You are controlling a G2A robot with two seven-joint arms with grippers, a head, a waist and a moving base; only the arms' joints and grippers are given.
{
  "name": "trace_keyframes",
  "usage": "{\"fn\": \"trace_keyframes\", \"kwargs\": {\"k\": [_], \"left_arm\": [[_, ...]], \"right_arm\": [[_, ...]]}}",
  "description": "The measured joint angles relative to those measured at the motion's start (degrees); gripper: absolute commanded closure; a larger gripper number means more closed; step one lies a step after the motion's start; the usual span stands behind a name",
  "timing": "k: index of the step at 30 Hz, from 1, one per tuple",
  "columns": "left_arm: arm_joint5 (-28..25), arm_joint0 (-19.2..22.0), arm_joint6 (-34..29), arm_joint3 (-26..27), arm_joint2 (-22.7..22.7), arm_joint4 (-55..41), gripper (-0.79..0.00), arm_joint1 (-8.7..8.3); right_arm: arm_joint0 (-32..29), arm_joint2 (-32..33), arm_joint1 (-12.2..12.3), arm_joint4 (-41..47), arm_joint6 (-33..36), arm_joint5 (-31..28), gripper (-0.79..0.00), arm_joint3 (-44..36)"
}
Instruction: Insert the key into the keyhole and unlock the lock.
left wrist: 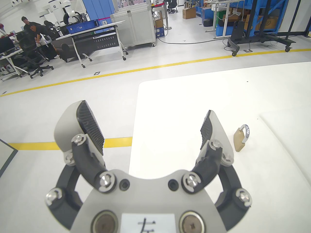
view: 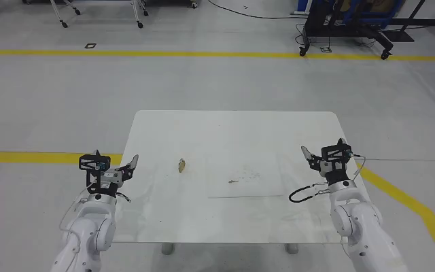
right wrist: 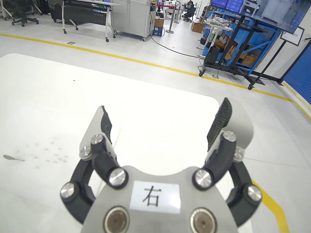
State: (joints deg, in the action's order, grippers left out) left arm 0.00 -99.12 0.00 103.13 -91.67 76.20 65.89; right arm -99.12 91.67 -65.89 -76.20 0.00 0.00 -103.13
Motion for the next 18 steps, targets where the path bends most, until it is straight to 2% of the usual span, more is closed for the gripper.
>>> {"fn": "trace_keyframes", "kwargs": {"k": [5, 8, 13, 18], "left_arm": [[0.0, 0.0, 0.0, 0.0, 0.0, 0.0, -0.785, 0.0], [0.0, 0.0, 0.0, 0.0, 0.0, 0.0, -0.785, 0.0], [0.0, 0.0, 0.0, 0.0, 0.0, 0.0, -0.785, 0.0], [0.0, 0.0, 0.0, 0.0, 0.0, 0.0, -0.785, 0.0]], "right_arm": [[0.07, -0.14, 0.0, -0.16, -0.02, -0.14, -0.785, -0.08], [1.29, -2.65, -0.01, -3.98, 1.05, -1.98, -0.785, -0.1], [5.51, -7.63, -0.1, -6.17, 4.08, -9.82, -0.785, 3.1], [8.68, -11.2, -0.21, -6.7, 4.31, -16.37, -0.785, 5.8]]}}
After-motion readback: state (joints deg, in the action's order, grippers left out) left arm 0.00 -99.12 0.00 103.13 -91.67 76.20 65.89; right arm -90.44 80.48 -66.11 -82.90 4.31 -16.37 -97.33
